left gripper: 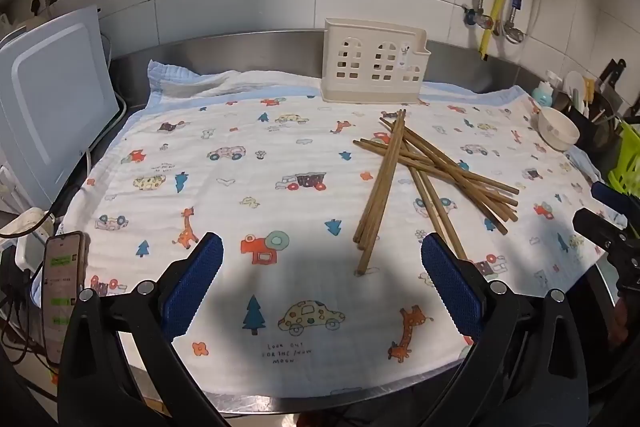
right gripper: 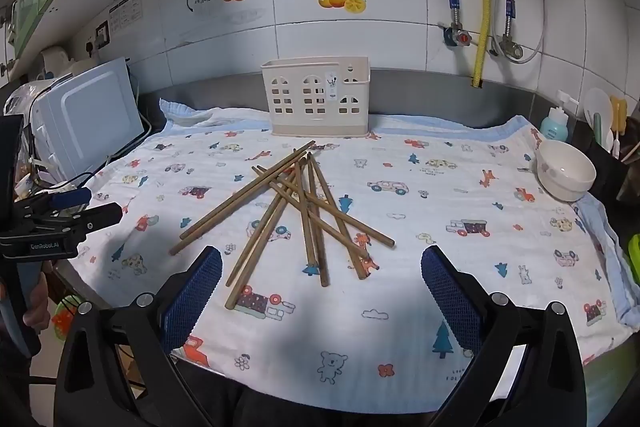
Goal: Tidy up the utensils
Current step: 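Move both tools toward the pile of wooden chopsticks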
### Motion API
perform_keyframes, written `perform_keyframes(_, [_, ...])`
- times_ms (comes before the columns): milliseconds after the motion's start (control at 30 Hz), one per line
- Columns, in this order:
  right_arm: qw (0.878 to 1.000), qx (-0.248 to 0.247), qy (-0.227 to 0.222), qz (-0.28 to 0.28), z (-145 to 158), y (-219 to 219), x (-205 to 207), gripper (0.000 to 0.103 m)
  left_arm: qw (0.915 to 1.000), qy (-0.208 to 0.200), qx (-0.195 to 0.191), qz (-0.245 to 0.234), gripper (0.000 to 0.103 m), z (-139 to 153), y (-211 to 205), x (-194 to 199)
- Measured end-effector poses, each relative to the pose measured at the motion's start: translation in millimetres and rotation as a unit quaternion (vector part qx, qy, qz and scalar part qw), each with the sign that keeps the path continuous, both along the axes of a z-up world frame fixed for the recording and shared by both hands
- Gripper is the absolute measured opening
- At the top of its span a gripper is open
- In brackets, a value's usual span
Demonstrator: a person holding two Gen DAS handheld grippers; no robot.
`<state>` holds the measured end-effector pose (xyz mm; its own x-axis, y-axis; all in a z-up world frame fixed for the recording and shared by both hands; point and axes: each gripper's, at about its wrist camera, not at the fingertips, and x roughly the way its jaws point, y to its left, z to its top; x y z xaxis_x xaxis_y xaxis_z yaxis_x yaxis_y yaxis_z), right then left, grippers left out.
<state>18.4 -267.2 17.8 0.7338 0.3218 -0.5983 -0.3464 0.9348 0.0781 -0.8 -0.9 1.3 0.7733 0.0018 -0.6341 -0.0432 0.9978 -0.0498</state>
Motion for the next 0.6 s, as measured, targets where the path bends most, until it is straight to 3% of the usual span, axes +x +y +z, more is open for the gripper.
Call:
perform_keyframes(67, [1.0,0.0,0.0,-0.001,-0.4,-0.1,0.1,0.097,0.9998,0.011,-0.014,-0.005,0.098,-0.1,4.4,7.3])
perform_keyframes(600, [1.0,-0.008,0.0,-0.014,-1.4,-1.5,5.0,0.097,1.0,0.005,0.0,-0.007,0.098,0.4,-12.9,7.6])
